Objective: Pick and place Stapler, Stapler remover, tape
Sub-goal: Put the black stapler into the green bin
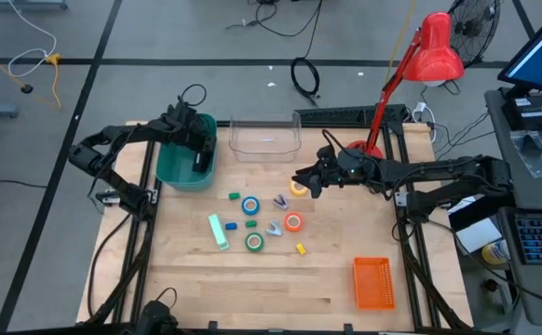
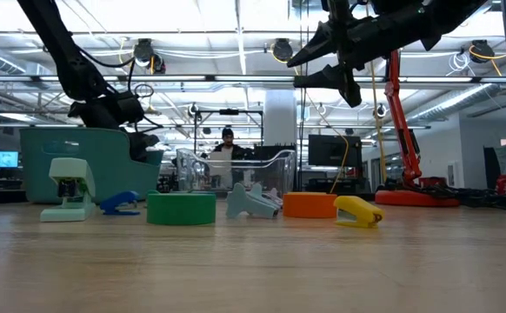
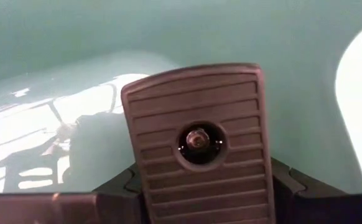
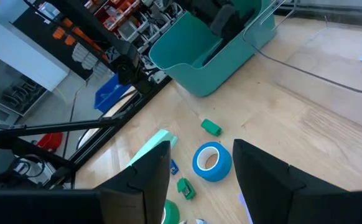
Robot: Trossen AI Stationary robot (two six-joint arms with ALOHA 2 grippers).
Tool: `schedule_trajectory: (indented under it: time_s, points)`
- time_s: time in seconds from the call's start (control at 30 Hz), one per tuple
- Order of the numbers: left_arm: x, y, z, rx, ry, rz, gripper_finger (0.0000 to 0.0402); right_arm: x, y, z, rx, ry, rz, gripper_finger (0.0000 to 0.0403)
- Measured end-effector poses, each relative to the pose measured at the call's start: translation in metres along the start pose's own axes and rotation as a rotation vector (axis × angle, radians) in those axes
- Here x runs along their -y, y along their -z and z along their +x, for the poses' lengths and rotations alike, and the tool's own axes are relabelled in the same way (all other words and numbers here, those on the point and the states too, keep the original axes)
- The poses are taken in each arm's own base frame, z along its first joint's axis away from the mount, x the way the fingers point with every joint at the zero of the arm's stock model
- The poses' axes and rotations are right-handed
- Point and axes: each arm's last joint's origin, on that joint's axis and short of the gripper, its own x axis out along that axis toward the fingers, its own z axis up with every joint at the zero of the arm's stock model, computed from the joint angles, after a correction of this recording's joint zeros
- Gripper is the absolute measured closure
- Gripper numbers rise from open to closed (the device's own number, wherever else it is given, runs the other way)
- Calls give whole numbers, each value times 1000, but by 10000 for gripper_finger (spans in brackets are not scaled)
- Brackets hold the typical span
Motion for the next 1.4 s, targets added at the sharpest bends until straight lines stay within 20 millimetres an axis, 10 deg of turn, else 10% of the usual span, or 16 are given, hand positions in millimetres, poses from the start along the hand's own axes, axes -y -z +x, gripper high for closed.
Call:
schedule_trajectory:
  time_s: [1.4]
  points:
    - [-5, -4, -5, 20, 49, -77, 170, -3, 3, 0, -27, -30, -8, 236]
